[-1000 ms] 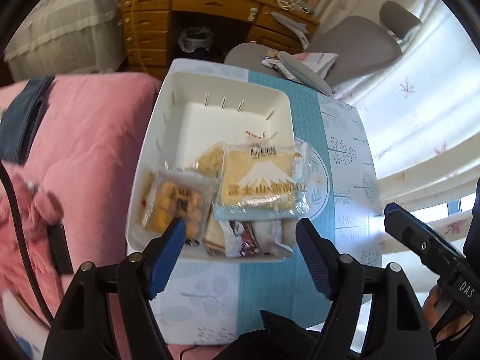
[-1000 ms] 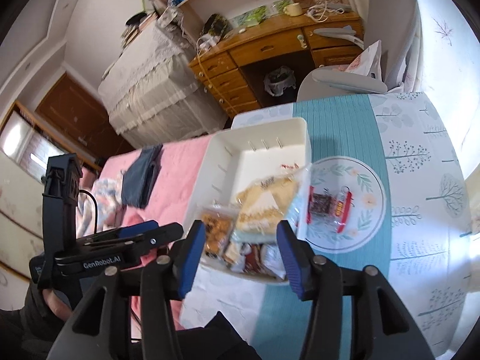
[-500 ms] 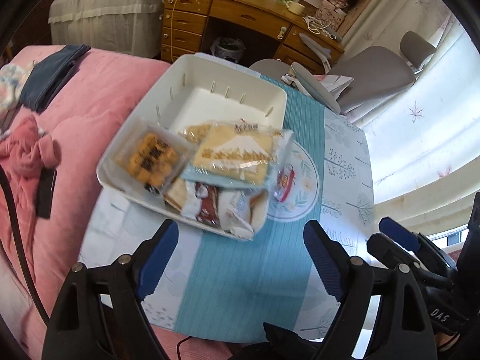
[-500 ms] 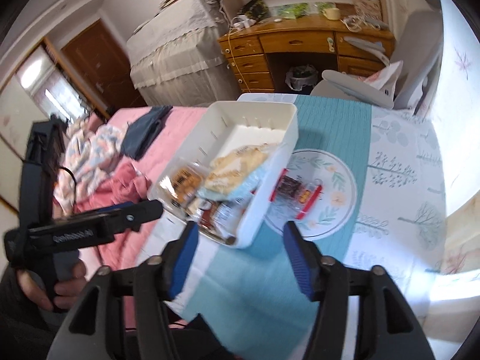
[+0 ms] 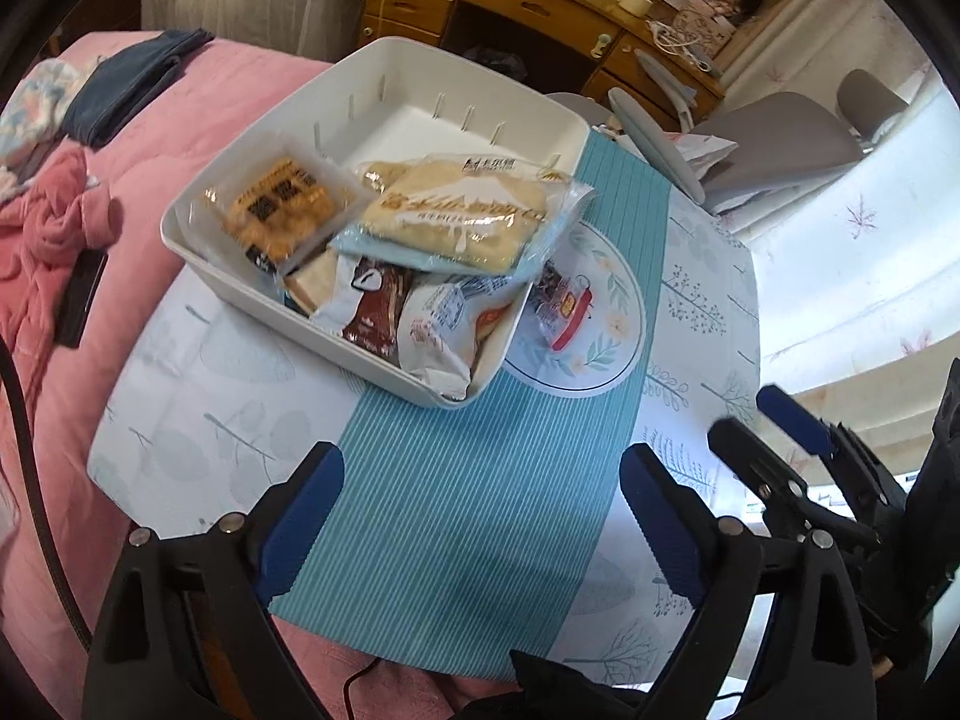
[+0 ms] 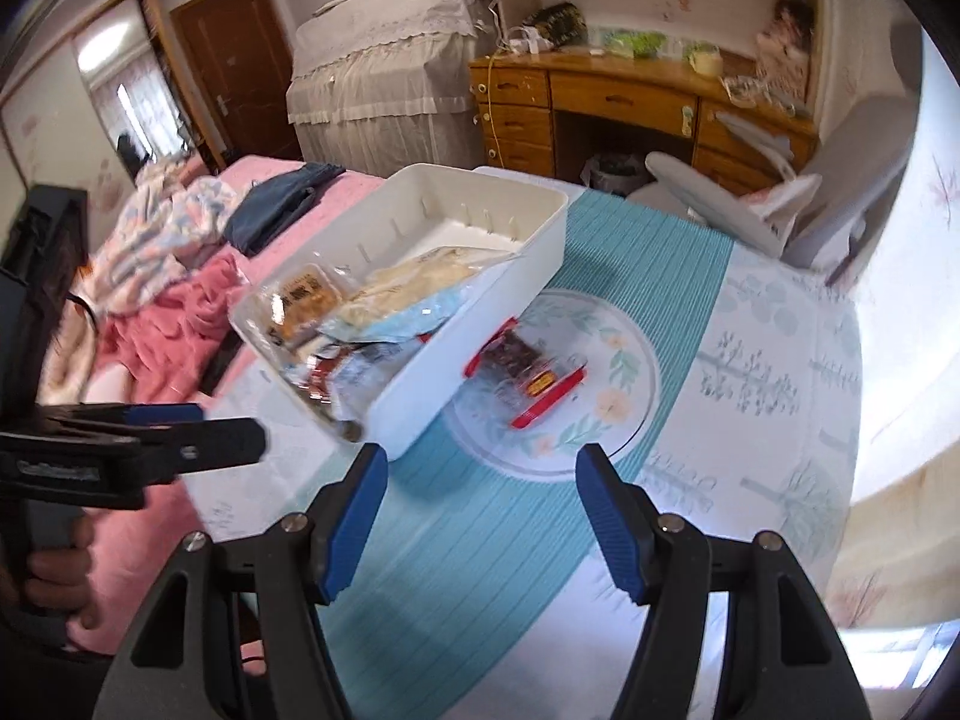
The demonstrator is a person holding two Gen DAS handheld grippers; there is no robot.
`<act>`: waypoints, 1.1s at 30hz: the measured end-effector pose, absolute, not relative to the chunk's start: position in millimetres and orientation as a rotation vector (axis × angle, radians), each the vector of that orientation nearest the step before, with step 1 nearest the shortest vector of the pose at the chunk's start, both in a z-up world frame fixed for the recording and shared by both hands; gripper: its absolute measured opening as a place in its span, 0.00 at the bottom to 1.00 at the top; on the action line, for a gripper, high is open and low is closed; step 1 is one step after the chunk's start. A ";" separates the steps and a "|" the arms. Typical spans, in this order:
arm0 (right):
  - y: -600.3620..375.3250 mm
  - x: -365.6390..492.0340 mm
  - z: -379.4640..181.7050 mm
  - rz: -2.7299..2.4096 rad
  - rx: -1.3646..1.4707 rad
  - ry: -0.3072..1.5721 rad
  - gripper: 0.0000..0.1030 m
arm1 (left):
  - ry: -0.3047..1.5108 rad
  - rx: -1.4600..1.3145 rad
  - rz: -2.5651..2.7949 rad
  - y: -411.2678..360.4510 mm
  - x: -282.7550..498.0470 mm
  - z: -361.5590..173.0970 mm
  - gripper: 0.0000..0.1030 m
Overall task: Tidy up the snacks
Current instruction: 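Close the right tool on the red-labelled dark snack packet on the table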
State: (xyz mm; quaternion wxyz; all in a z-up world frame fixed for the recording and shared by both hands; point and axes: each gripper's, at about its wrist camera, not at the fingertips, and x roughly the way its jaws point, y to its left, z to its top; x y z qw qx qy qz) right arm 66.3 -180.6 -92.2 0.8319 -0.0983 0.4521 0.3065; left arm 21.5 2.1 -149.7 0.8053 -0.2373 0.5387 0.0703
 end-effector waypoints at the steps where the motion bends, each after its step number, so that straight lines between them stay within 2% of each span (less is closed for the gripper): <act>1: -179.0 68.9 -97.0 0.653 -0.239 0.938 0.64 | 1.154 -0.513 0.158 2.0 20.9 -152.2 0.90; 15: -137.2 131.0 -179.4 0.786 -0.425 0.745 0.64 | 1.206 -0.565 0.326 10.7 1.6 -189.7 0.90; 23: -109.5 158.1 -219.1 0.869 -0.440 0.791 0.64 | 1.200 -0.505 0.386 13.5 1.6 -199.2 0.90; 33: -99.7 172.4 -241.0 0.860 -0.414 0.846 0.64 | 1.203 -0.410 0.487 16.9 16.3 -199.9 0.90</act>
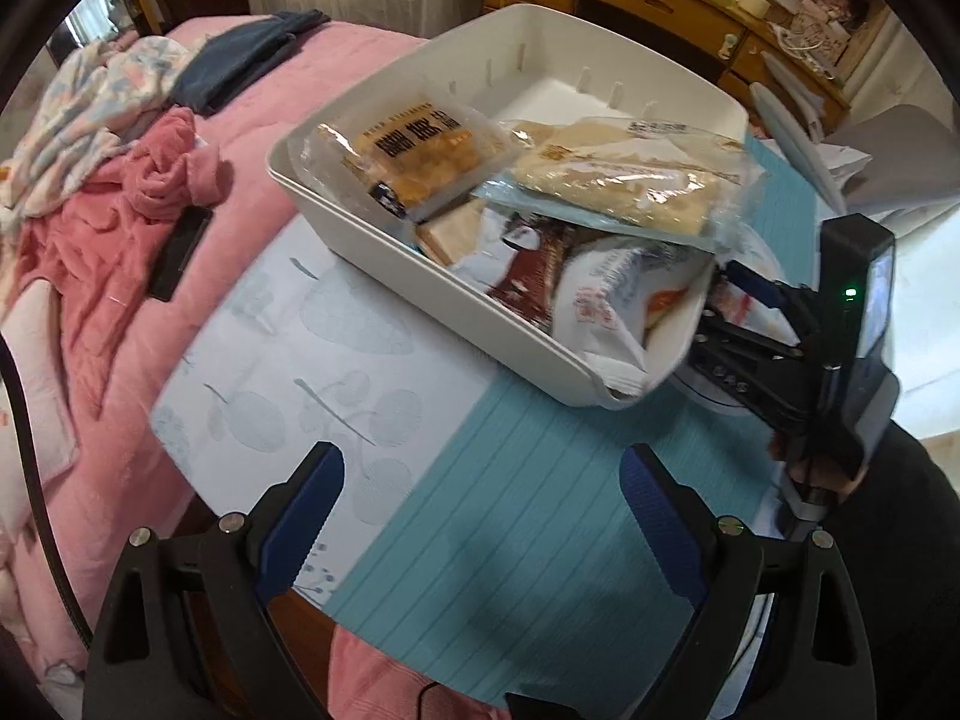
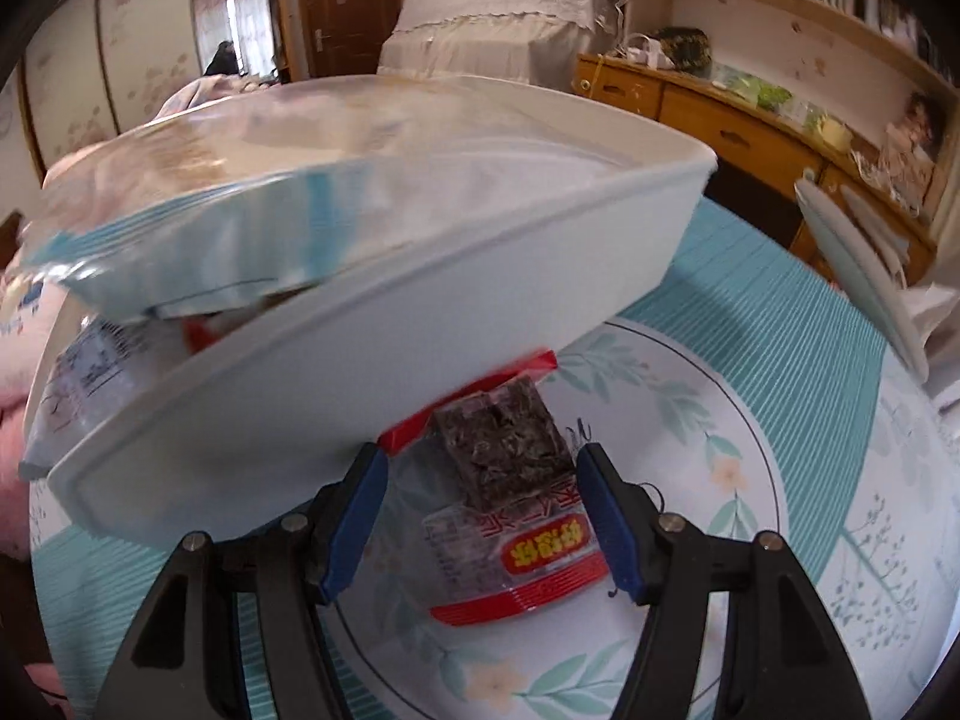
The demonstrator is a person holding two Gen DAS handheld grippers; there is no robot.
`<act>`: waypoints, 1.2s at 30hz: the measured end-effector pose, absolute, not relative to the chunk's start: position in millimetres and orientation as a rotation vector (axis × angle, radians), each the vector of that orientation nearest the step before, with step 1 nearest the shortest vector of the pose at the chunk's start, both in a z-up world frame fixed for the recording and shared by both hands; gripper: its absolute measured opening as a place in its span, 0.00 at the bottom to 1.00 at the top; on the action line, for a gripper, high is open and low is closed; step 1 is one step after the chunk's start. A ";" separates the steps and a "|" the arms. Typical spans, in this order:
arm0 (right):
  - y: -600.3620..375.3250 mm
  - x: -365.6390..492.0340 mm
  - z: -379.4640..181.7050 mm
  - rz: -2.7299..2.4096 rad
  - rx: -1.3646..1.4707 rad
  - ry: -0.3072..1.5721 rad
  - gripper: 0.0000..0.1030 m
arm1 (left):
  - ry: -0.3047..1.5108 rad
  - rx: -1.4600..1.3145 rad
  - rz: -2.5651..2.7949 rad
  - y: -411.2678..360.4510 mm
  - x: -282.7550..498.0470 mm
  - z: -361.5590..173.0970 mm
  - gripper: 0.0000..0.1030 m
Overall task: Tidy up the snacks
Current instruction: 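Close the right tool on the red-labelled dark snack packet on the table, then carry the dark snack packet into the white tray and open the right tool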
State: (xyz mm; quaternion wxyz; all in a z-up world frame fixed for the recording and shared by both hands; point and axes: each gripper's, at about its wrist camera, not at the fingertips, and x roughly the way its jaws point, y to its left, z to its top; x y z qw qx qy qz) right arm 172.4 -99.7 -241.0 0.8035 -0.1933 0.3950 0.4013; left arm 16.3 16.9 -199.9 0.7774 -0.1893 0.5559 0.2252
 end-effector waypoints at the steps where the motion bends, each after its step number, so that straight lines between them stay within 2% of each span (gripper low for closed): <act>1: -99.7 173.5 -241.1 0.859 -0.419 0.844 0.64 | 1.204 -0.400 0.495 17.6 17.4 -199.8 0.90; 7: -86.0 174.0 -246.6 0.809 -0.510 0.880 0.64 | 1.216 -0.368 0.501 19.4 23.3 -196.8 0.90; 10: -83.9 174.8 -245.7 0.784 -0.513 0.910 0.54 | 1.210 -0.351 0.497 19.4 24.7 -191.3 0.90; 15: -80.7 176.6 -243.5 0.745 -0.511 0.958 0.51 | 1.191 -0.333 0.492 22.0 21.4 -176.4 0.90; 26: -88.8 150.1 -235.4 0.693 -0.476 1.103 0.50 | 1.148 -0.316 0.517 42.5 -1.3 -138.6 0.90; 36: -131.7 117.1 -225.3 0.556 -0.232 1.344 0.50 | 1.107 -0.266 0.431 54.9 10.0 -114.4 0.90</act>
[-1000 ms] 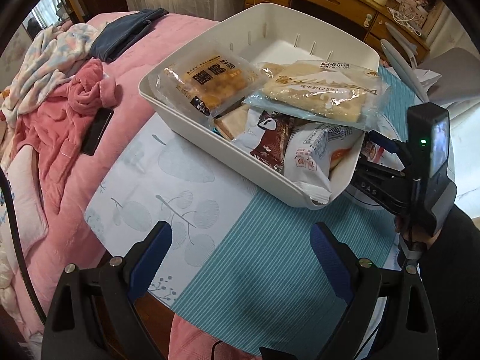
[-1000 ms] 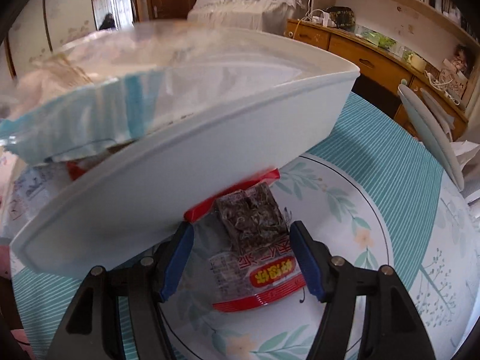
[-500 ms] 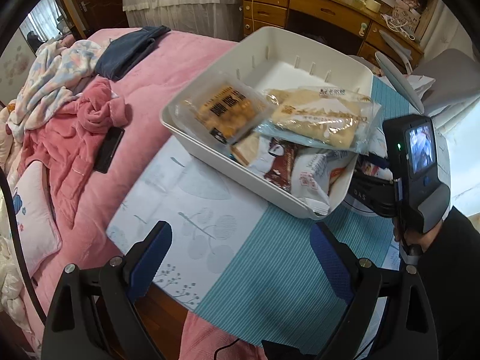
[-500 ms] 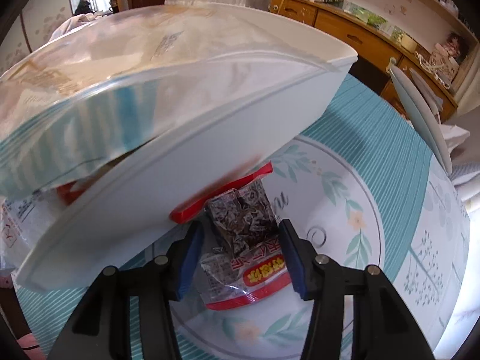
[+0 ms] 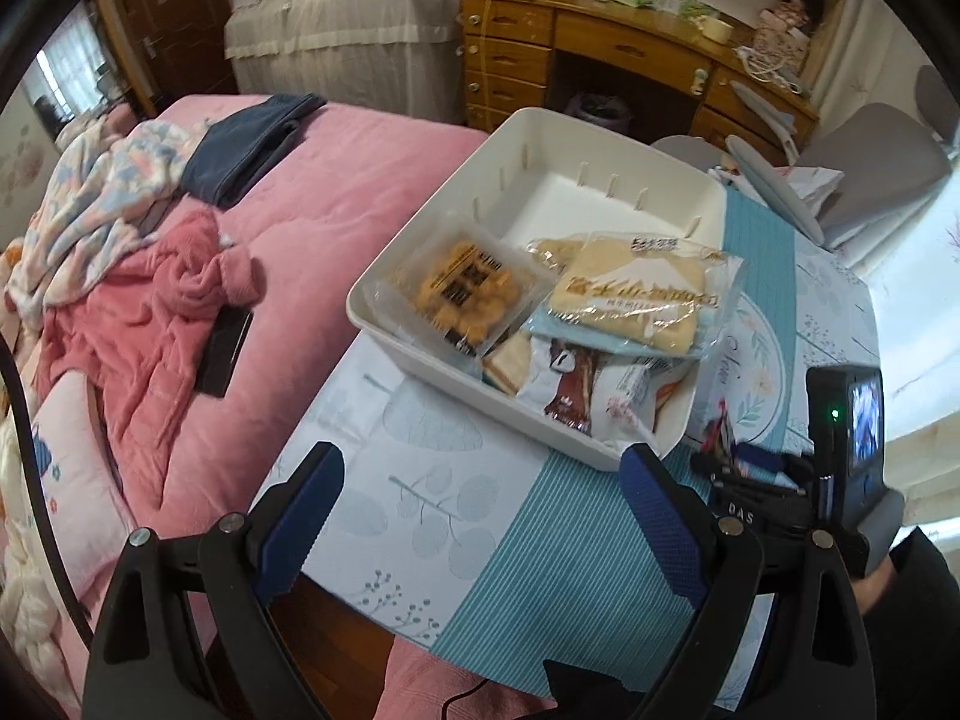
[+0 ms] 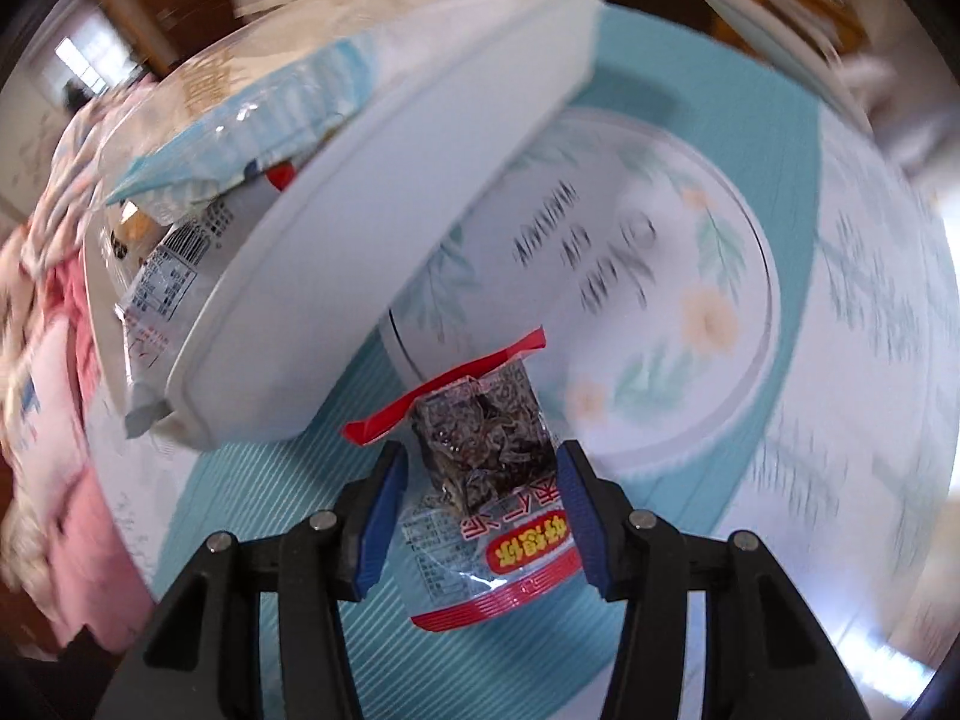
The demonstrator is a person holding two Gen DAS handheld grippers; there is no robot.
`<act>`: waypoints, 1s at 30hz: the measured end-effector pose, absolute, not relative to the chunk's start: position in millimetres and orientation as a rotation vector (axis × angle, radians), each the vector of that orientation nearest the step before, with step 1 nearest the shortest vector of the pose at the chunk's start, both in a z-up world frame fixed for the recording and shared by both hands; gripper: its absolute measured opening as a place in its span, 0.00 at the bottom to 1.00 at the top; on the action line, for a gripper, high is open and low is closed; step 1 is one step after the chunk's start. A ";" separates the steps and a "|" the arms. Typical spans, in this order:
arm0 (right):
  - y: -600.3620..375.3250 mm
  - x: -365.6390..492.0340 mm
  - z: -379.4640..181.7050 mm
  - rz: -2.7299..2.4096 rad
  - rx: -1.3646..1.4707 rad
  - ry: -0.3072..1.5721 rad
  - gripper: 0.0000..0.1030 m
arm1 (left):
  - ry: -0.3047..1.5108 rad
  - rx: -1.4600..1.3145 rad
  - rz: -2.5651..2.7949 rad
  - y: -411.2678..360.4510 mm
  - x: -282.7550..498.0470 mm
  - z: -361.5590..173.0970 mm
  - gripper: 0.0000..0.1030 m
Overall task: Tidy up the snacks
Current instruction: 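Carry the dark snack packet into the white tray and open the right tool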
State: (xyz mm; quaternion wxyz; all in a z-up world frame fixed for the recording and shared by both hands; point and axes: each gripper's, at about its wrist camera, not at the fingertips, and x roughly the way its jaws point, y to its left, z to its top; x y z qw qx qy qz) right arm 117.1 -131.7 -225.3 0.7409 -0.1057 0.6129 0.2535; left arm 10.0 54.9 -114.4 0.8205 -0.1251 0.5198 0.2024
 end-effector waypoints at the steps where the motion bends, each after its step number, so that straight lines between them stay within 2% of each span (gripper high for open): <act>1: -137.1 115.9 -224.9 0.525 -0.191 1.379 0.50 | 1.105 -0.259 0.415 55.8 12.2 -112.6 0.90; 6: -160.1 109.2 -217.7 0.408 0.023 1.482 0.50 | 1.087 -0.214 0.293 62.3 23.7 -101.1 0.90; 14: -168.4 86.0 -175.8 0.198 0.214 1.465 0.50 | 1.078 -0.137 0.102 88.1 39.2 -81.5 0.90; 23: -122.1 85.4 -117.0 0.131 0.347 1.302 0.50 | 1.012 -0.062 -0.043 126.5 53.1 -61.0 0.90; 30: -76.7 83.6 -92.5 0.189 0.378 1.176 0.50 | 0.974 -0.016 -0.137 151.5 60.9 -53.7 0.90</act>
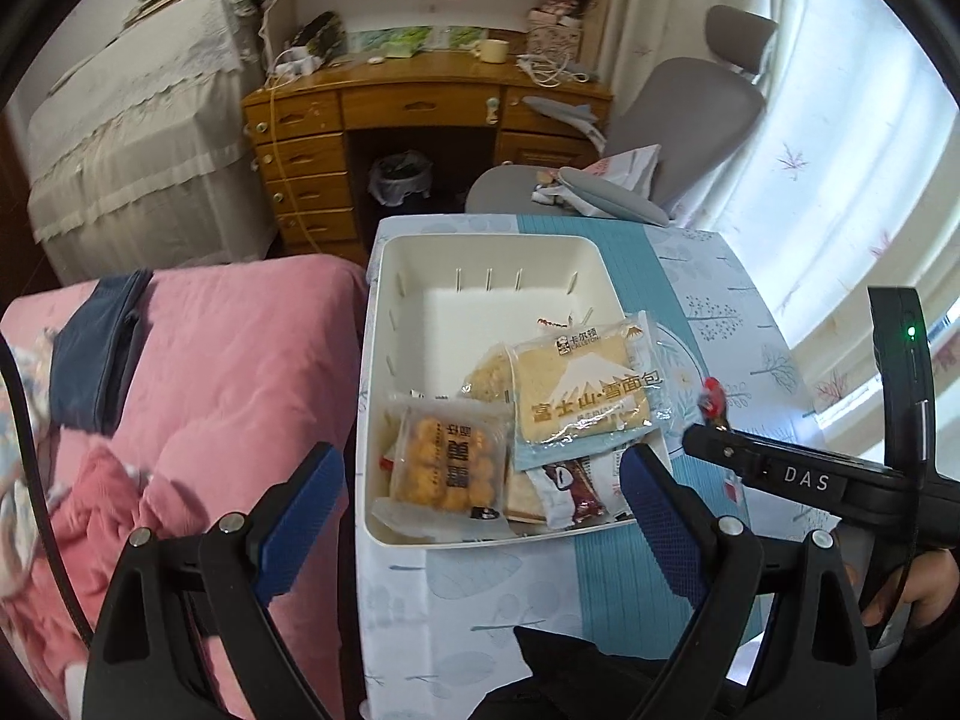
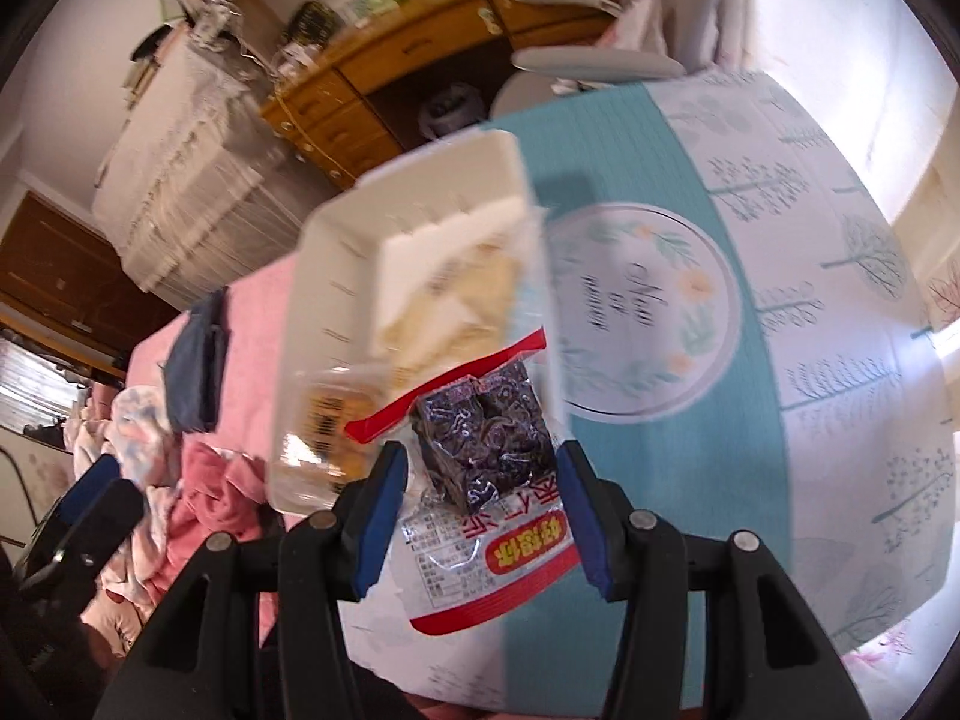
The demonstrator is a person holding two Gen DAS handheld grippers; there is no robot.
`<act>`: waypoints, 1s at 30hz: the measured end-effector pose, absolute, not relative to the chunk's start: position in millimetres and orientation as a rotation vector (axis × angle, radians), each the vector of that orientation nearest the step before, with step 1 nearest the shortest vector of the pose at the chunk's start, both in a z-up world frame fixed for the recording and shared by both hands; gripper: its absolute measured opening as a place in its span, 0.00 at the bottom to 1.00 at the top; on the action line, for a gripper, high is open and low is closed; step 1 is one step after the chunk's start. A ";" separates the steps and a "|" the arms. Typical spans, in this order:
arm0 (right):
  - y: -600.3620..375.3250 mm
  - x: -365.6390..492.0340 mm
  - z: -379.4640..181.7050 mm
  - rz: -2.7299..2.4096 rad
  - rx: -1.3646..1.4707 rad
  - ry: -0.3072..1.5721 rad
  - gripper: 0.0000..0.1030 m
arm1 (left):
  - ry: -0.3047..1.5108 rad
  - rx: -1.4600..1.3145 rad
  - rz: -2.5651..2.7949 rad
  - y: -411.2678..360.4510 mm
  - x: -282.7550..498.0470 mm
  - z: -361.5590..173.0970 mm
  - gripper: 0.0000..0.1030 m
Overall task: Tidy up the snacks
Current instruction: 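Carry the dark snack packet into the white tray and open the right tool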
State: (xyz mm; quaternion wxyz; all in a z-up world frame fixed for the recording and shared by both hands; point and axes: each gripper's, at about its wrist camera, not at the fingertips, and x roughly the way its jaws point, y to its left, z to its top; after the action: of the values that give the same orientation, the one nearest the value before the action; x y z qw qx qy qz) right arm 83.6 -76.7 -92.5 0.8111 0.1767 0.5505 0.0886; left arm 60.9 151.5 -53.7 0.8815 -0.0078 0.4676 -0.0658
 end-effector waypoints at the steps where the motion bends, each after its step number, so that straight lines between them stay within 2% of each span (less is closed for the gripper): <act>1: -69.0 85.9 -92.7 0.202 0.380 1.164 0.50 | 0.972 -0.014 -0.147 155.0 61.4 -53.7 0.90; 13: -19.9 91.7 -91.4 0.301 0.408 1.113 0.54 | 0.967 -0.023 -0.173 185.1 63.8 -55.6 0.90; 17: -19.2 91.5 -93.6 0.297 0.419 1.122 0.73 | 0.969 -0.035 -0.176 187.7 62.0 -56.9 0.90; 23: -26.1 85.5 -94.5 0.300 0.437 1.121 0.76 | 0.977 -0.048 -0.174 182.6 55.9 -58.9 0.90; 27: -35.0 78.1 -96.1 0.302 0.432 1.125 0.83 | 0.987 -0.053 -0.175 172.0 50.5 -60.5 0.90; 30: -46.2 69.5 -97.6 0.298 0.423 1.129 0.84 | 0.999 -0.057 -0.175 159.7 45.8 -61.7 0.90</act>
State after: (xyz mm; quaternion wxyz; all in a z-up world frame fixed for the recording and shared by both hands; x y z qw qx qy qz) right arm 69.5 -46.2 -97.6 0.8135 0.1980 0.5287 0.1397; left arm 45.8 159.7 -61.7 0.8737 -0.0272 0.4784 -0.0840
